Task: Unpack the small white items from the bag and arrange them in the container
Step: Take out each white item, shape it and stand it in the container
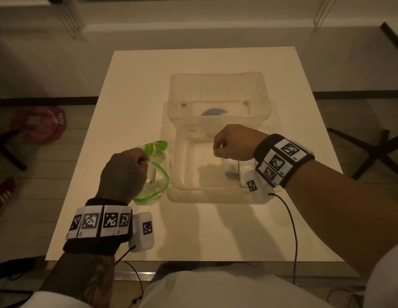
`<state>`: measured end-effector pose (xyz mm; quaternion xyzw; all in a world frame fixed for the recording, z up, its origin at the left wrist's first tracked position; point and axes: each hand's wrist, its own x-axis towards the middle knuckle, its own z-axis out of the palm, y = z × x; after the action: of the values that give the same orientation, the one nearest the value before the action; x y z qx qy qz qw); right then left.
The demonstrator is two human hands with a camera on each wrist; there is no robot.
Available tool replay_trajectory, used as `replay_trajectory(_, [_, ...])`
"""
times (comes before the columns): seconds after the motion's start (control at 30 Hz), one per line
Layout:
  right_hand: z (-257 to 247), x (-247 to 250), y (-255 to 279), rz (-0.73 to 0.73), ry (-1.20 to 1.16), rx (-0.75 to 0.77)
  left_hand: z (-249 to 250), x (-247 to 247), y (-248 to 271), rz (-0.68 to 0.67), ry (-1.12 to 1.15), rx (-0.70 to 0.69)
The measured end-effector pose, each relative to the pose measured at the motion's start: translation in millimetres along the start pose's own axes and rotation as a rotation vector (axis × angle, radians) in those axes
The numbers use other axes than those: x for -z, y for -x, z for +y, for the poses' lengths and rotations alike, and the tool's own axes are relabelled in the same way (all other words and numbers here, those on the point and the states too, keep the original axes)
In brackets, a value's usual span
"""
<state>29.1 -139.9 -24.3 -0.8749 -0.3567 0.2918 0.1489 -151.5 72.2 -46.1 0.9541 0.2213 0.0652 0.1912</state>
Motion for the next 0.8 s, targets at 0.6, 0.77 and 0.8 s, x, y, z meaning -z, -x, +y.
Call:
replay_trajectory(0.6, [-10.4, 10.6, 25.1, 0.236, -0.467, 0.143, 99.8, -26.8, -18.6, -0.095, 0.787, 0.066])
replay_trajectory(0.77, [-1.7, 9.5, 35.0, 0.236, -0.567, 0.105, 108.6, -35.2, -13.8, -0.102, 0.817, 0.066])
replay_trajectory(0.8, [-1.1, 10.0, 36.2, 0.243, -0.558, 0.099, 109.1, -35.7, -14.6, -0.114, 0.806, 0.048])
